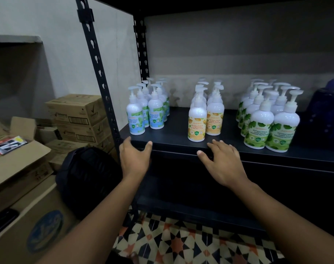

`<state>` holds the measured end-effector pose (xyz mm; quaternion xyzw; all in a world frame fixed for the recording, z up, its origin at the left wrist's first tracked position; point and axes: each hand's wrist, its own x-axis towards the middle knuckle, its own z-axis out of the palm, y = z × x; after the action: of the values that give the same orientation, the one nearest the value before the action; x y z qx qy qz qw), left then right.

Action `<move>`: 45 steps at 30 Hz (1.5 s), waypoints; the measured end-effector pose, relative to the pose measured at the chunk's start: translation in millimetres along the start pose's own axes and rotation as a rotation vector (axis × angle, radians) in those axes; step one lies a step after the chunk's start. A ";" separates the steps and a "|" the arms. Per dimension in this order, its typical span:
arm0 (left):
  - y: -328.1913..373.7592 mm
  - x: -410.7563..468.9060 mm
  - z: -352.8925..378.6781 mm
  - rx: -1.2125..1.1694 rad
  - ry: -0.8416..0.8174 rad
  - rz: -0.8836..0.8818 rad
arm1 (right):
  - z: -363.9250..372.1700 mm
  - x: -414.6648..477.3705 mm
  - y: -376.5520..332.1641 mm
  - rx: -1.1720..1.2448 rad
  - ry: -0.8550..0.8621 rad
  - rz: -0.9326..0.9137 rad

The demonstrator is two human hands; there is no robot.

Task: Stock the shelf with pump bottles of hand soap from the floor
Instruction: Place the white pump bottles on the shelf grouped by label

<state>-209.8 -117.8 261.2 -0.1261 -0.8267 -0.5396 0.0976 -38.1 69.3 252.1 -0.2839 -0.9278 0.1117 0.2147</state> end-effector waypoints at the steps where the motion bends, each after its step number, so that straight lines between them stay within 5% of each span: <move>1: -4.5 -13.9 -4.3 -0.016 -0.028 0.011 | -3.3 -10.9 0.0 0.067 0.021 -0.021; 4: -26.0 -59.3 -17.0 -0.069 -0.156 0.009 | -7.3 -56.3 1.5 0.293 0.029 -0.064; 9: -56.1 -132.4 -43.8 -0.115 -0.492 -0.110 | 18.2 -135.3 16.4 0.467 -0.187 -0.010; 20: -122.6 -214.1 -60.2 0.127 -0.896 -0.271 | 78.2 -201.9 22.2 0.401 -0.608 0.087; 33: -276.2 -273.0 -15.3 0.472 -1.043 -0.574 | 192.8 -289.0 85.5 0.317 -1.011 0.359; 45: -318.4 -271.5 44.1 0.410 -1.050 -0.332 | 282.0 -312.2 70.0 0.437 -0.929 0.370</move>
<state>-53.2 -228.1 -113.4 -0.2240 -0.8606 -0.2420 -0.3881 98.3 -77.3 -124.4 -0.3119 -0.8147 0.4517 -0.1870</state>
